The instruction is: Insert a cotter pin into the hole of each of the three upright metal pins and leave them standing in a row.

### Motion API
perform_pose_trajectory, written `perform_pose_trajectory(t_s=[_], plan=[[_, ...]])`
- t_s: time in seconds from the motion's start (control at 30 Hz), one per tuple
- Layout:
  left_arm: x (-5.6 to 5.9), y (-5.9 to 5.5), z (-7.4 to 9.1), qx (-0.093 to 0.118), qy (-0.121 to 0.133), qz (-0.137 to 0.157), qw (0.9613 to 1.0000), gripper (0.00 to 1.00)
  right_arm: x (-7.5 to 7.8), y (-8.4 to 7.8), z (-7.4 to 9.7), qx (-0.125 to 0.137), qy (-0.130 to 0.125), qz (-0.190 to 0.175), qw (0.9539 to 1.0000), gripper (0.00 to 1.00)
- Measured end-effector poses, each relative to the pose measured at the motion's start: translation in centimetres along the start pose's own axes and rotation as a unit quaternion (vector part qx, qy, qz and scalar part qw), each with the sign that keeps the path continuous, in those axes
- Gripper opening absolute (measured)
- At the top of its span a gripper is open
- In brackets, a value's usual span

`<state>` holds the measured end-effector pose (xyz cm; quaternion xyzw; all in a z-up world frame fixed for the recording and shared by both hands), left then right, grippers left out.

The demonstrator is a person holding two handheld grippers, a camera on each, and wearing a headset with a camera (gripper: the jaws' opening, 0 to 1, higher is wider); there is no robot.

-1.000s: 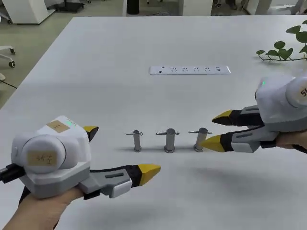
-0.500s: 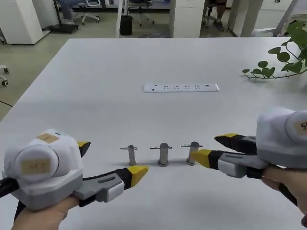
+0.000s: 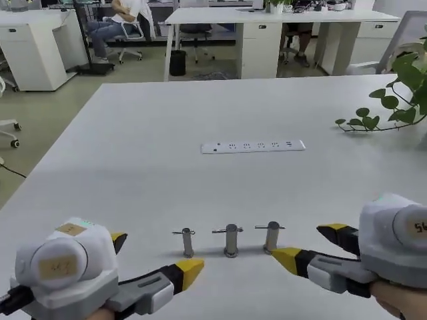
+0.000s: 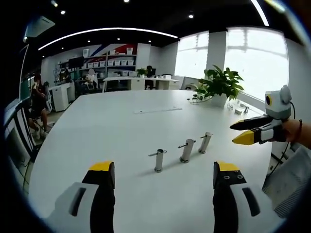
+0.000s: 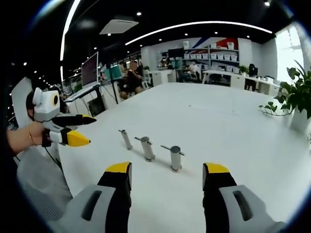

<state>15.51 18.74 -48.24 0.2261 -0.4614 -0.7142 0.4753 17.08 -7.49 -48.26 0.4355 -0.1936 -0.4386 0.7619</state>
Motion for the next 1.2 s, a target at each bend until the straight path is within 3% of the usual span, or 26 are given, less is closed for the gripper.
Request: perform_pose_trajectory(t_s=[0.5, 1.2], plan=[[0.5, -0.1, -1.0, -0.004, -0.002, 0.003, 1.0000, 0.83, -1.0, 0.6, -0.2, 0.014, 0.011, -0.022, 0.9996, 0.56], [0.6, -0.3, -1.7, -0.013, -0.003, -0.003, 0.9999, 0.83, -1.6, -0.4, -1.0, 0.004, 0.019, -0.028, 0.9994, 0.57]])
Point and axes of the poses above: the centre of the closed fingertips' face, and the gripper's own axes: z roughly backward along the fingers, x roughly to its right, y roughly out of its top, the point moved 7 cm from there along z, roughly backward along the fingers, and after that the axes turned 4 degrees about -x, right-handed, at the moved point
